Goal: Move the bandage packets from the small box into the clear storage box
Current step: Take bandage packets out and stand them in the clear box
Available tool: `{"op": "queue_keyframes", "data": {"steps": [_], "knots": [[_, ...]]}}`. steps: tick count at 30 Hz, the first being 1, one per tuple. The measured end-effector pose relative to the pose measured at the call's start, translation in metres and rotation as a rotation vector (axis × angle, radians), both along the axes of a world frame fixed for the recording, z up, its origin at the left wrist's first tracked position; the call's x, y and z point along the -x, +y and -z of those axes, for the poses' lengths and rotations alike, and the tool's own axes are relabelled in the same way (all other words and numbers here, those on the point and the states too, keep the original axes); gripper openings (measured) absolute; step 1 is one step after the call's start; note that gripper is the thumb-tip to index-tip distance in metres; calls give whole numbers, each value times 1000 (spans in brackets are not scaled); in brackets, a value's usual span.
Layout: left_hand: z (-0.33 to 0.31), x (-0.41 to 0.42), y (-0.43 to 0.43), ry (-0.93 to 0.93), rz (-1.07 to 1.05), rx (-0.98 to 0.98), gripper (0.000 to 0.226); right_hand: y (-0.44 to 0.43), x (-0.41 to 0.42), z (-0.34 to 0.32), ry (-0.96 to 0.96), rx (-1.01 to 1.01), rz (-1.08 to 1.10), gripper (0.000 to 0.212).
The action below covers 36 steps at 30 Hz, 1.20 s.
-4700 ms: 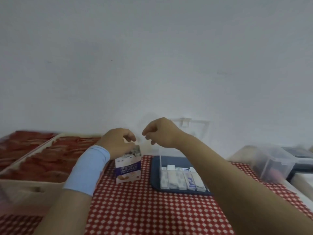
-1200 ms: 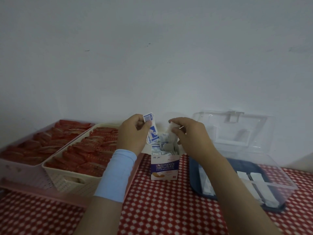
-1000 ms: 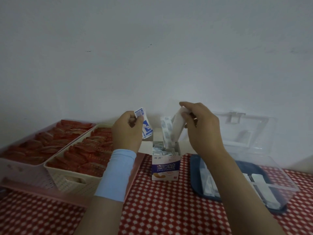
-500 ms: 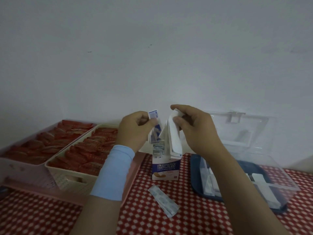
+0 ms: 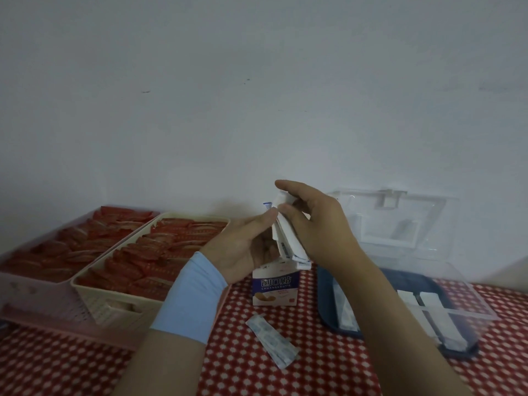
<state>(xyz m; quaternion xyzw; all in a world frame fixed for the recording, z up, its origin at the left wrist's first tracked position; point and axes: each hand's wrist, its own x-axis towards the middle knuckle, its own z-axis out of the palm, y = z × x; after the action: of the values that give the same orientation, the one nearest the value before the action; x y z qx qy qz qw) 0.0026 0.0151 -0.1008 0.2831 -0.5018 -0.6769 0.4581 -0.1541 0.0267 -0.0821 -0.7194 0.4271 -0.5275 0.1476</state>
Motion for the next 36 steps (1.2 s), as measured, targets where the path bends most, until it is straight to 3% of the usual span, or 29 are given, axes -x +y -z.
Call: {"op": "queue_keyframes", "data": {"steps": [2,7,12,15,18,22,32,36], "knots": [[0,3,0,-1,9,-5,76,0,-2,1,6,-14,0,39],[5,3,-7,-18,-29,-29,54,-1,0,2,21,-25,37,45],[3,1,-11,124,-131,-94,32,6,4,-5,17,-5,2,17],[5,-4,-12,147,-96,-116,36,14,7,-9,174,-162,-193,33],[5,-4,-10,147,-50,-118,39,11,6,-6,274,-152,-183,44],[8,-5,-9,118,12,-80,39,11,4,-4,255,-144,-128,48],[10,-7,-11,84,66,-54,49,15,1,-6,150,-187,-260,59],[8,-8,-8,113,64,-81,33,19,4,-10,115,-238,-289,67]]}}
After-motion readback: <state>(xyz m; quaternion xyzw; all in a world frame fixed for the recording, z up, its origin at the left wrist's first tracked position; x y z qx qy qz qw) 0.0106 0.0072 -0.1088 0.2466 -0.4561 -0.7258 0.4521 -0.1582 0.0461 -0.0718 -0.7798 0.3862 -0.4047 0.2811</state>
